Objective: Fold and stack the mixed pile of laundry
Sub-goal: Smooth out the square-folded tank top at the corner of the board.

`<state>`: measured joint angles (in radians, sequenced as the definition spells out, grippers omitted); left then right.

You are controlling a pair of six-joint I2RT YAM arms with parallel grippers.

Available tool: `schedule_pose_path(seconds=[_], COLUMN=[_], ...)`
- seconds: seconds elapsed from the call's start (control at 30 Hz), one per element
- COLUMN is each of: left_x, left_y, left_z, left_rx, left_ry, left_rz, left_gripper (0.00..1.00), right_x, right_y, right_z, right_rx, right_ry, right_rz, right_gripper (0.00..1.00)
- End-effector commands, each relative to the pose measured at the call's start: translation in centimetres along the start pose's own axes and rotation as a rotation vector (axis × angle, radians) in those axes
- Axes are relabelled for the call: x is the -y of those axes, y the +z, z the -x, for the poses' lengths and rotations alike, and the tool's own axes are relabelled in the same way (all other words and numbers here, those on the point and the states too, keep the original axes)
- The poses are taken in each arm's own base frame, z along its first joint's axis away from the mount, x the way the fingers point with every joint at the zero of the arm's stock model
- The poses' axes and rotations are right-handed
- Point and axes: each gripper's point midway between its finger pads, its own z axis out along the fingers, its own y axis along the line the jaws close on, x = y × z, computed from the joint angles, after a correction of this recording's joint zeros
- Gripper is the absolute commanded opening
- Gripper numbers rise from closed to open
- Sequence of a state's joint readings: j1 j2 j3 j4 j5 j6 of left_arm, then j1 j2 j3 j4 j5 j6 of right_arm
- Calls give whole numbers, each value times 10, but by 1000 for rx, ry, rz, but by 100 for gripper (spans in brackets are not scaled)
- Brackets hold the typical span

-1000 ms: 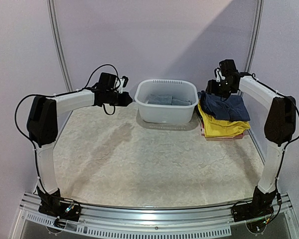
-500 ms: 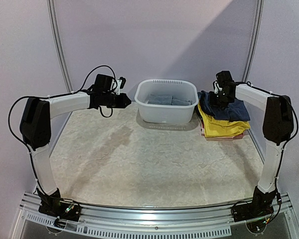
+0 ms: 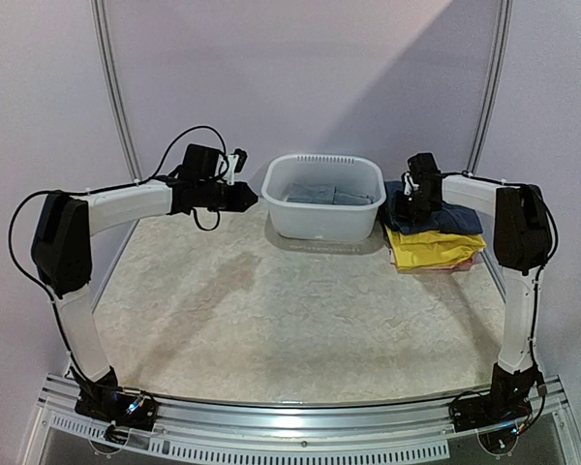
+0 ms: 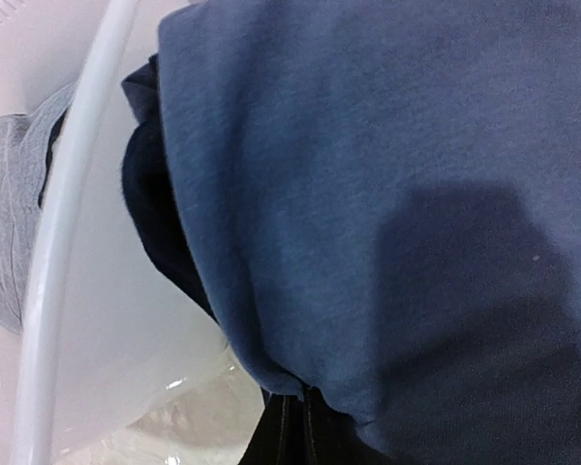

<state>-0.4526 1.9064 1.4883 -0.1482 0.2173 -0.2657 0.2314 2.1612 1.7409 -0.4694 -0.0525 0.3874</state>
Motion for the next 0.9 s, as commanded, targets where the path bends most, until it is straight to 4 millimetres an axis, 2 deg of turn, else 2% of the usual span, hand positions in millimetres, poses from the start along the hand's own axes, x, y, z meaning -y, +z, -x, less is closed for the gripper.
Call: schedule_pose_path(seconds=[0.0, 0.1, 0.2, 0.27, 0.4, 0.53, 0.7, 0.77, 0.83, 0.87], left_x=[19, 27, 39, 51, 83, 119, 170, 190, 210, 220], left_y=[-13, -13, -10, -8, -4, 9, 33, 45, 57, 64], left_z=[6, 6, 4, 5, 12, 13, 10, 6, 2, -1], left_rx=[20, 17, -2, -9, -1, -1, 3, 5, 9, 6], left_ry=[28, 40, 66, 89, 132, 162, 195, 204, 196, 185], left_rz=[-19, -28, -31, -37, -71, -129, -220, -252, -284, -302], left_gripper=[14, 14, 14, 14, 15, 15, 15, 19, 21, 23], right_x=[8, 5, 1, -3, -15, -12, 13, 33, 65, 74], right_y=[32, 37, 29, 10, -39, -80, -108, -120, -121, -119], right_z=[-21, -25, -24, -13, 13, 31, 32, 32, 24, 17], right_rx=[-41, -51, -57, -32, 23, 58, 81, 105, 101, 90], right_ry=[37, 55, 51, 37, 1, 2, 34, 66, 135, 160], right_rz=[-25, 2, 20, 22, 47, 71, 39, -6, -53, -62], right_gripper=[10, 13, 18, 22, 39, 52, 72, 76, 77, 77])
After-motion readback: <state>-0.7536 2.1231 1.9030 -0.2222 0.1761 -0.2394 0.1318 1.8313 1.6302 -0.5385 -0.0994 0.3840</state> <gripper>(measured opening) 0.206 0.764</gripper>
